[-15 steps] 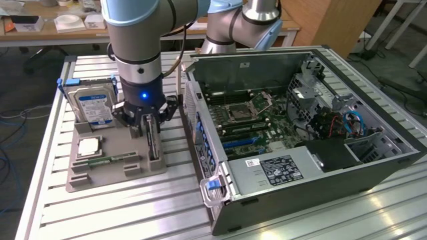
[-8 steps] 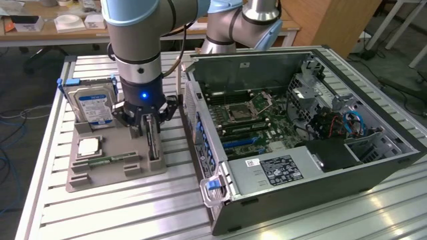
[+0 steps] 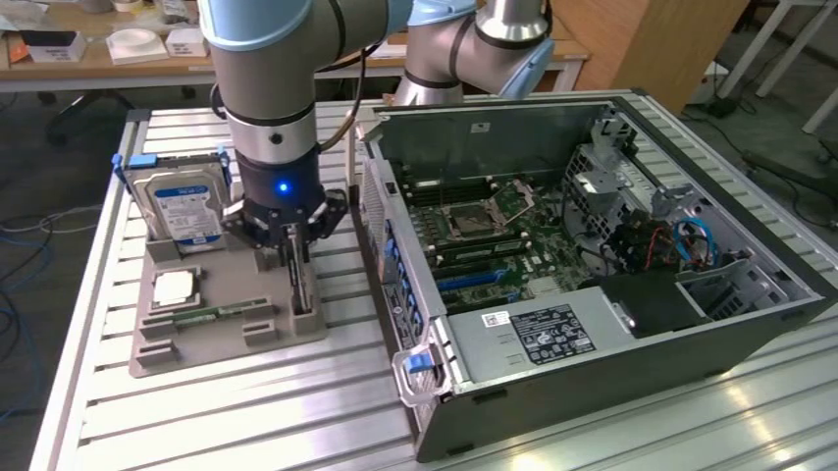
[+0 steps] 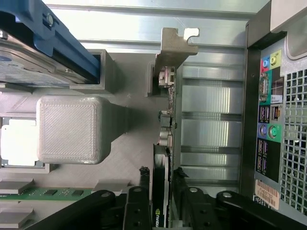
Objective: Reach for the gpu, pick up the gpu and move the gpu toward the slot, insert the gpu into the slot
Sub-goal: 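Pick up the gpu and move the gpu toward the slot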
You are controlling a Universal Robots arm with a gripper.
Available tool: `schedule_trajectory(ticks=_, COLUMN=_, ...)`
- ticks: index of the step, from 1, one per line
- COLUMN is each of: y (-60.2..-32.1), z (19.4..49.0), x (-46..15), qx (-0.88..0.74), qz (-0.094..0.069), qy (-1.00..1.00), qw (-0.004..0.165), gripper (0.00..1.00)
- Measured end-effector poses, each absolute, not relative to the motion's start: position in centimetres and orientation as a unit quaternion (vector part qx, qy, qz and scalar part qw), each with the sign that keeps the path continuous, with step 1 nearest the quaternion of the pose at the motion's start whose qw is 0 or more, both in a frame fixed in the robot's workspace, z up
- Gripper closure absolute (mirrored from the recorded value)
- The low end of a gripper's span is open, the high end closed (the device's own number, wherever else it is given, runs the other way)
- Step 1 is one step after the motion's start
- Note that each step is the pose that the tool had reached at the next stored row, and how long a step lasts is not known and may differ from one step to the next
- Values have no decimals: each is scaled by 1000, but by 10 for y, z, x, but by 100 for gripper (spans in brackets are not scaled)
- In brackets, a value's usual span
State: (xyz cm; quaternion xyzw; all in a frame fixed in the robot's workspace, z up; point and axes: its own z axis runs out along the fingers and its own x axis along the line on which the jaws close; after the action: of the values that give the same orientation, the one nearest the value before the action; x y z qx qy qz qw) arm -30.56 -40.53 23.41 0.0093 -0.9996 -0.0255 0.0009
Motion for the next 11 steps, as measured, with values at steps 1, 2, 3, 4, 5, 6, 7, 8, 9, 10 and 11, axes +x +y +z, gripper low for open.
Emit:
schedule_trajectory(ticks=1, y=-405, z=234, x=-306, qx=9, qz=-25, qy=-1000, qw=1, gripper=67)
schedule_trajectory(ticks=2, y=-405, z=234, x=-306, qx=9, qz=-25, qy=-1000, qw=1, gripper=67)
schedule_trajectory(ticks=3, y=-405, z=234, x=-306, qx=9, qz=-25, qy=-1000, qw=1, gripper=73)
schedule_trajectory(ticks=4, y=-405, z=234, x=-306, qx=9, qz=-25, qy=-1000, qw=1, gripper=74)
schedule_trajectory(ticks=5, y=-405, z=234, x=-306, qx=9, qz=-25, qy=-1000, qw=1, gripper=74)
schedule_trajectory(ticks=6, y=-405, z=234, x=-306, qx=9, qz=-25, qy=-1000, qw=1, gripper=74)
schedule_trajectory(ticks=7, y=-405, z=234, x=-306, qx=9, qz=-25, qy=-1000, qw=1, gripper=74)
schedule_trajectory(ticks=8, y=-405, z=234, x=-306, qx=9, qz=-25, qy=-1000, qw=1, gripper=74)
schedule_trajectory(ticks=9, y=-405, z=234, x=-306, qx=9, qz=-25, qy=-1000, qw=1, gripper=74)
schedule_trajectory(ticks=10, y=-405, z=234, x=-306, qx=9, qz=-25, qy=-1000, qw=1, gripper=74)
schedule_trajectory(ticks=11, y=-405, z=234, x=-306, qx=9, qz=-25, qy=-1000, qw=1, gripper=74)
